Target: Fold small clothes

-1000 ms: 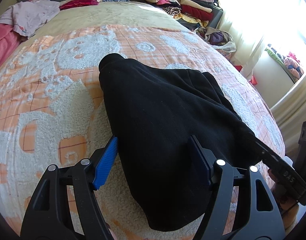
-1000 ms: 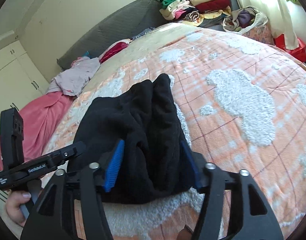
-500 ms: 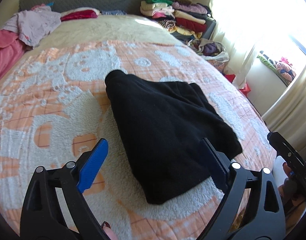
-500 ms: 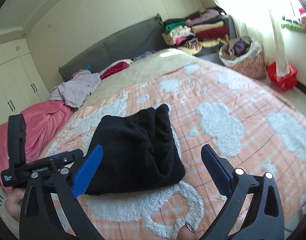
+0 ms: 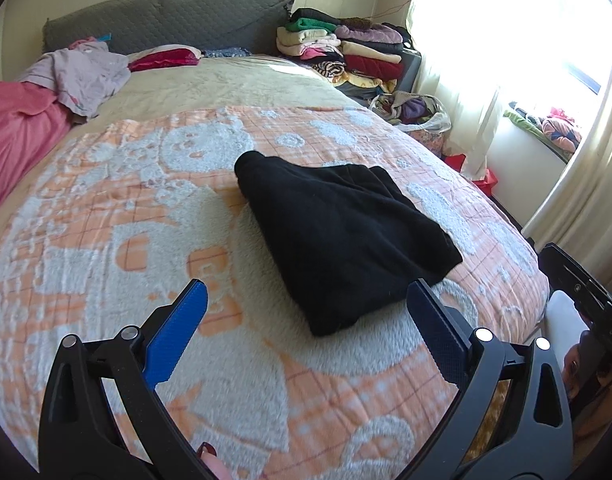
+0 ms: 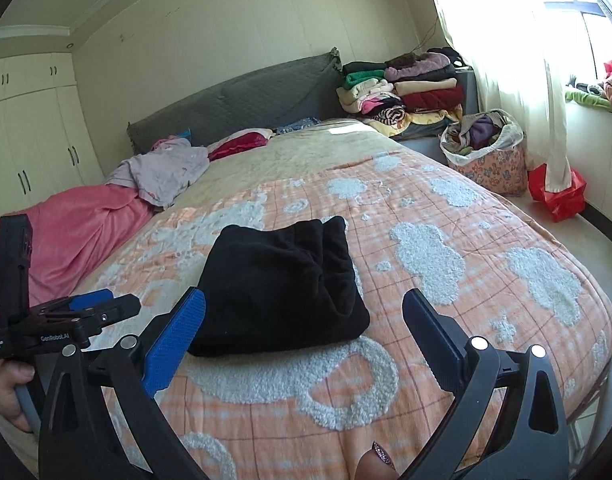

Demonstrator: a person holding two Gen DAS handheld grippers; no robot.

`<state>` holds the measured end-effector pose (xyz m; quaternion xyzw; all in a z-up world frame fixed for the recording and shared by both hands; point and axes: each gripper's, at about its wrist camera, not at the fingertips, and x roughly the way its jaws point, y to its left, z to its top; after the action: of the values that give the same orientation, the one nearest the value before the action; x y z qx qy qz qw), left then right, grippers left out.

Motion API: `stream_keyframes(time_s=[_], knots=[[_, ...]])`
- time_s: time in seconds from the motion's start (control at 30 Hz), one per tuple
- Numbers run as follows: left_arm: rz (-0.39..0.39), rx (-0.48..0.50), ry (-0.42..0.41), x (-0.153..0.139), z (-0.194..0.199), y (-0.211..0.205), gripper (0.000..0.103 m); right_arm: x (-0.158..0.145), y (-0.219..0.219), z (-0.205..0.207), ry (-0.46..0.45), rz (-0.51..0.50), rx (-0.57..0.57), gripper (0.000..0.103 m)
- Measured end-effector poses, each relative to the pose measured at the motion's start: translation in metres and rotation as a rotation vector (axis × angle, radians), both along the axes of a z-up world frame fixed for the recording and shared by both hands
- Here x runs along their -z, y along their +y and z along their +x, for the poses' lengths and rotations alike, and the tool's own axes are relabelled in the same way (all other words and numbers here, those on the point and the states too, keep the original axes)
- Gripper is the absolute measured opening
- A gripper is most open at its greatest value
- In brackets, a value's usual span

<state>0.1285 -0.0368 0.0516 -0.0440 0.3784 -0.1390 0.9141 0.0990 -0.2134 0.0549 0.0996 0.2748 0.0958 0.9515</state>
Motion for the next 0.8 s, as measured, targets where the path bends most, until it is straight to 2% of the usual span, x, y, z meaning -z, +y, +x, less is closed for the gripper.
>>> stream_keyframes(time_s=[0.17,0.43,0.8], knots=[[0.008,-0.028,0.007,0.01,-0.019,0.01,0.093,0.011,0.01,-0.016,0.031,-0.035,-0.018,0.098],[0.013,-0.058,0.038,0.033,-0.039,0.017,0.093,0.047,0.02,-0.03,0.132,-0.098,-0.006,0.098],[-0.006,-0.075,0.064,0.046,-0.055,0.018,0.093,0.057,0.027,-0.042,0.128,-0.118,-0.016,0.098]])
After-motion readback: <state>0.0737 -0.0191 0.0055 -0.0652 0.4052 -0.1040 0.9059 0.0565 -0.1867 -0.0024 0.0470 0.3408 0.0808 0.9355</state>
